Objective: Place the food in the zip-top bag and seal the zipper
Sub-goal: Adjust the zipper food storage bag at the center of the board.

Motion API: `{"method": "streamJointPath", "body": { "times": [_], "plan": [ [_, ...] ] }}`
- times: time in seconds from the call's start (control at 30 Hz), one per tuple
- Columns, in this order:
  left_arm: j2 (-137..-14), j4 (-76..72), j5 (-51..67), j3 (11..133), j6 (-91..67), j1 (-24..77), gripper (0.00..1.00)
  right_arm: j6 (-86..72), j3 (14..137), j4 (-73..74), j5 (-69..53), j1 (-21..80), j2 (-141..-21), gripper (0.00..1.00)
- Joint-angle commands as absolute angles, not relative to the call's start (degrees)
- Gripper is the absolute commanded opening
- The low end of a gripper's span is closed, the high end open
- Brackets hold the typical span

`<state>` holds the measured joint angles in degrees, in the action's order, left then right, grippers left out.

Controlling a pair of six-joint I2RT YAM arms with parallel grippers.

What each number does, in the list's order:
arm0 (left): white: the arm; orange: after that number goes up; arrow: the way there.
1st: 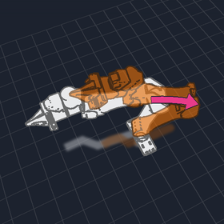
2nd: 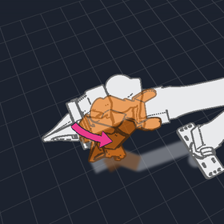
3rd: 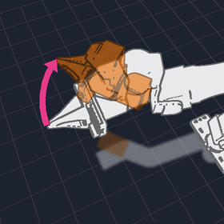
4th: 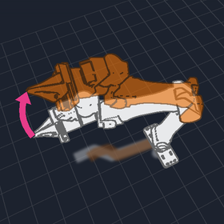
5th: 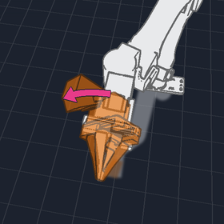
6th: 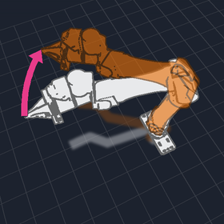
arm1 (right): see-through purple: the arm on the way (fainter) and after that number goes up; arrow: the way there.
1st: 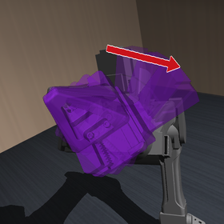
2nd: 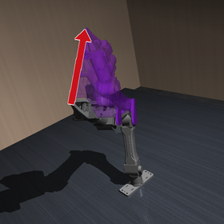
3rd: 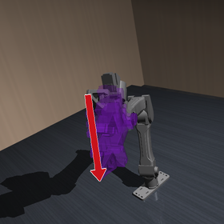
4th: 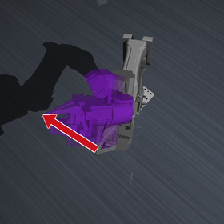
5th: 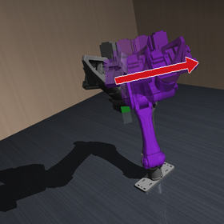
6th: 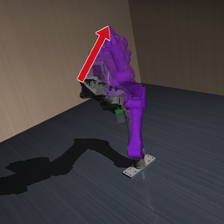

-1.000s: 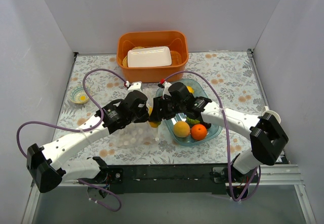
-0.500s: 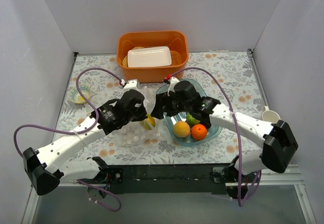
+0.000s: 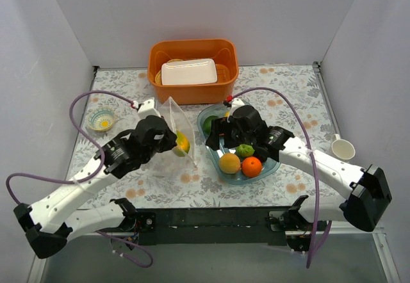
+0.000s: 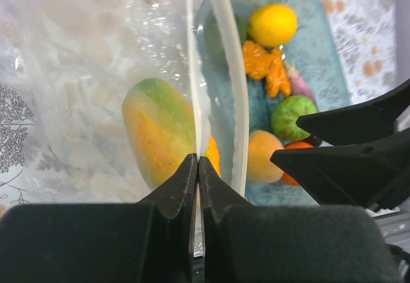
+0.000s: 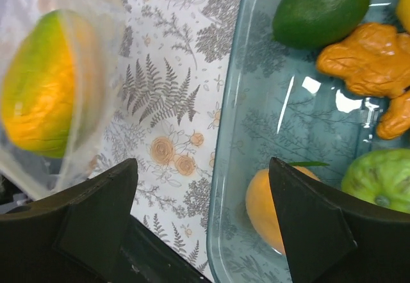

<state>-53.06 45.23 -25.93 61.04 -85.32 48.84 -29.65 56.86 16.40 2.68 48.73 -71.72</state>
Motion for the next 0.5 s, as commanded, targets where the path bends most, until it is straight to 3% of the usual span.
{"method": "streamJointPath", "body": {
  "times": [0.0, 0.47],
  "plan": [
    [-56.2, 44.9, -23.7, 60.5, -84.6, 48.7, 0.00, -30.3, 57.4, 9.6, -4.8, 48.8, -73.6, 0.89],
    [-55.3, 44.5, -23.4, 60.7, -83.5, 48.6, 0.00, -31.6, 61.3, 3.9, -10.6, 48.8, -81.2, 0.88]
  ]
}}
